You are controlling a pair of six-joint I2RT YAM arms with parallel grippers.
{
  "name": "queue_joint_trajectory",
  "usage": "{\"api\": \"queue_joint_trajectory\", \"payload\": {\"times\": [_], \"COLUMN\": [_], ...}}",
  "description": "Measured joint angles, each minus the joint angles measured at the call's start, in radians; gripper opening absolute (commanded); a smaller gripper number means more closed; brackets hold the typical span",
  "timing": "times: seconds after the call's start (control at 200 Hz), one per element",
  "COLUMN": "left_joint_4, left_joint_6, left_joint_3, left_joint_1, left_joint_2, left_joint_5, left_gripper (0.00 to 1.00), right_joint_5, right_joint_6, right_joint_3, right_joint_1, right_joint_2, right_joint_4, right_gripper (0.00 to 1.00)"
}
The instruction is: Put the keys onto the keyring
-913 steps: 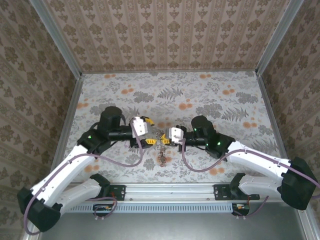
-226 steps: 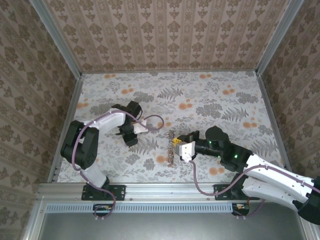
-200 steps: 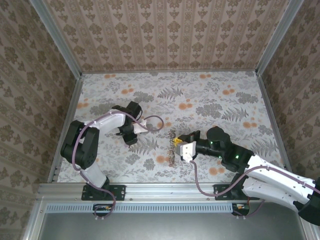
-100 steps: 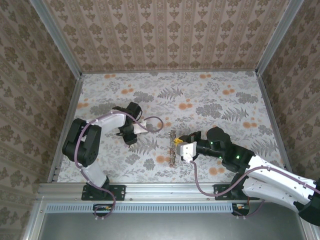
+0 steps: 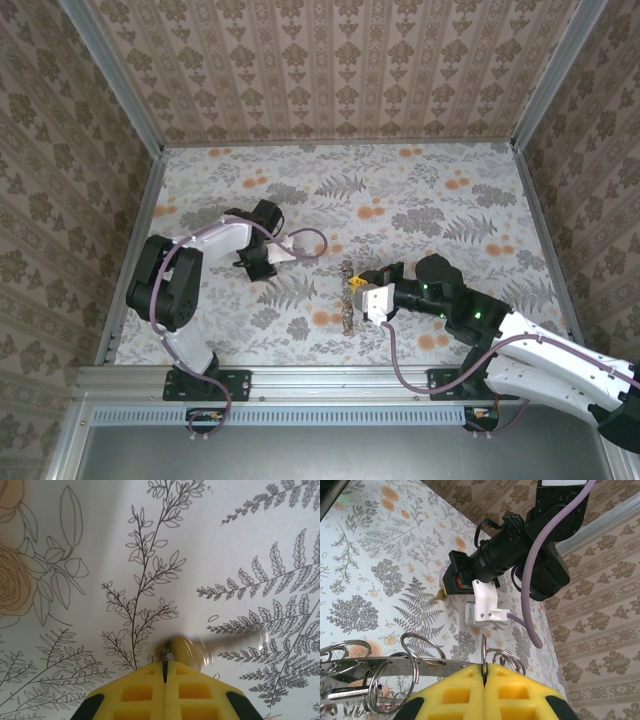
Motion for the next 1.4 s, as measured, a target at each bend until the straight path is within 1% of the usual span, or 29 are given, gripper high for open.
{"api": "queue_joint_trajectory", "payload": {"times": [0.265,0.425,0.52,0.655,0.86,1.005,1.1,1.18,1.29,1.4], "left_joint_4": [-0.025,-0.041,-0.052,-0.075,-0.113,-0.128,-0.081,-0.003,0.120,0.223], "left_joint_6": [0.004,0.000,-0.008,-0.023,-0.075,-0.131,-0.179,-0.211,-0.243,-0.264], "left_joint_3": [0.003,0.010,0.013,0.026,0.096,0.159,0.168,0.146,0.087,0.040], "left_joint_1": [0.000,0.003,0.022,0.051,0.045,0.045,0.039,0.005,-0.060,-0.105], "left_joint_2": [0.002,0.000,-0.020,-0.087,-0.143,-0.240,-0.329,-0.414,-0.504,-0.537], "left_joint_5": [0.015,0.060,0.103,0.167,0.286,0.445,0.555,0.627,0.690,0.723], "left_gripper": [0.00,0.00,0.00,0.00,0.00,0.00,0.00,0.00,0.00,0.00], "right_joint_5": [0.000,0.000,-0.001,-0.006,-0.045,-0.117,-0.180,-0.229,-0.295,-0.353], "right_joint_6": [0.004,0.010,0.018,0.026,0.075,0.160,0.228,0.288,0.368,0.444], "right_joint_3": [0.000,0.000,0.000,0.000,0.000,0.000,0.000,0.000,-0.004,-0.006], "right_joint_1": [0.000,0.000,0.000,-0.002,-0.011,-0.034,-0.063,-0.091,-0.130,-0.154], "right_joint_2": [-0.006,-0.006,-0.006,-0.005,0.031,0.085,0.124,0.150,0.172,0.196], "right_joint_4": [0.000,-0.002,-0.015,-0.043,-0.051,-0.051,-0.026,0.023,0.119,0.214], "right_gripper": [0.00,0.00,0.00,0.00,0.00,0.00,0.00,0.00,0.00,0.00]}}
